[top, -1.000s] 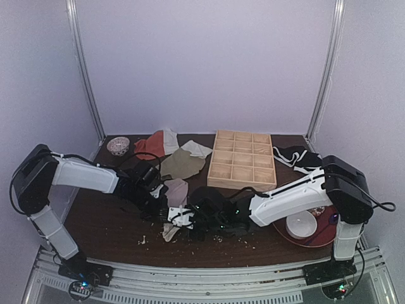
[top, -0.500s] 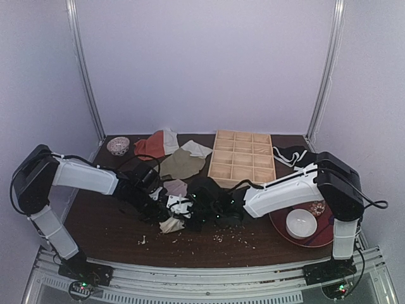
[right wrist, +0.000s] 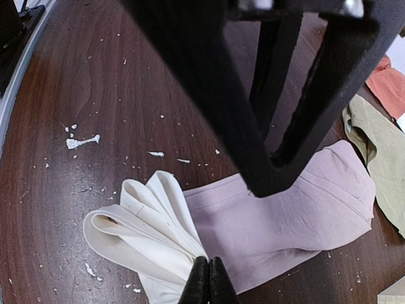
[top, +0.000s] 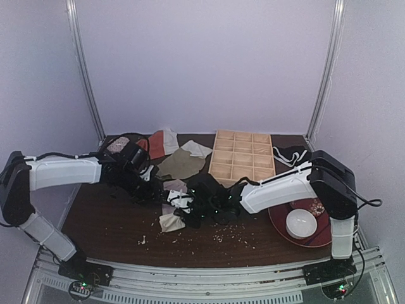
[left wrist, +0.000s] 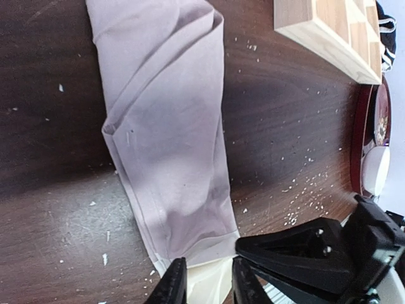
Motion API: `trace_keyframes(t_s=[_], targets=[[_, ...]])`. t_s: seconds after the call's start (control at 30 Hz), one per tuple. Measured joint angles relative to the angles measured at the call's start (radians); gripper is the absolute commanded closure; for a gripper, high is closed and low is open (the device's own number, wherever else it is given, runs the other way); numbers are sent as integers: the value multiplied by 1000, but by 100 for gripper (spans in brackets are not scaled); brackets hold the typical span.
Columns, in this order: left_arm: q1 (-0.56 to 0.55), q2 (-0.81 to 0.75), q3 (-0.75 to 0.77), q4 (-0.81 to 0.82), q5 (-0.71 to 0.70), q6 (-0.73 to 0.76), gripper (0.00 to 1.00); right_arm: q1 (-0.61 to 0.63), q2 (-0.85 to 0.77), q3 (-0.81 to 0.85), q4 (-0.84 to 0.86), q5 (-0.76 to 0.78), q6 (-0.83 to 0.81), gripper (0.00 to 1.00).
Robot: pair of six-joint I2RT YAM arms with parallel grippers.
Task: Roll the underwear
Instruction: Roll the underwear at the center of the board.
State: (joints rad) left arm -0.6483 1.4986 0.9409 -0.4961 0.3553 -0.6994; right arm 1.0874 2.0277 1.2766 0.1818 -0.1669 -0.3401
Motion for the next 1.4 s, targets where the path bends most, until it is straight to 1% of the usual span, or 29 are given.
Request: trace_keyframes(t_s=[0.13,0.33,0.47,0.6,0.67,0.73,0.83,0.93,1.2,1.37,1.4], targets=[[2,-33,-2,-25,-23,5,80,-6,20,23,-5,-10,15,100],[2,-102,-74,-32,-38,20,81,-23,54,79,-38,-17,48,100],[2,-154,-131,-34,-39,37,80,-33,66,95,-50,-18,67,100],[2,-187,-172,-27,-34,47,76,-39,78,106,-61,-23,89,100],[1,-196,-190,-22,-26,50,73,-40,83,109,-64,-25,96,100],[-4,-197,-195,-15,-21,53,70,-42,85,109,-68,-25,105,100],[-33,-193,-198,8,-22,61,59,-43,87,109,-71,-25,113,100],[-68,-162,-198,35,-21,64,55,-43,87,109,-76,-25,115,100],[-96,-122,-206,85,-28,59,57,-43,87,110,-82,-25,117,100],[-114,-72,-204,93,-46,60,59,-43,87,110,-83,-24,117,100],[-116,-60,-204,95,-48,59,61,-43,87,110,-83,-24,117,100]])
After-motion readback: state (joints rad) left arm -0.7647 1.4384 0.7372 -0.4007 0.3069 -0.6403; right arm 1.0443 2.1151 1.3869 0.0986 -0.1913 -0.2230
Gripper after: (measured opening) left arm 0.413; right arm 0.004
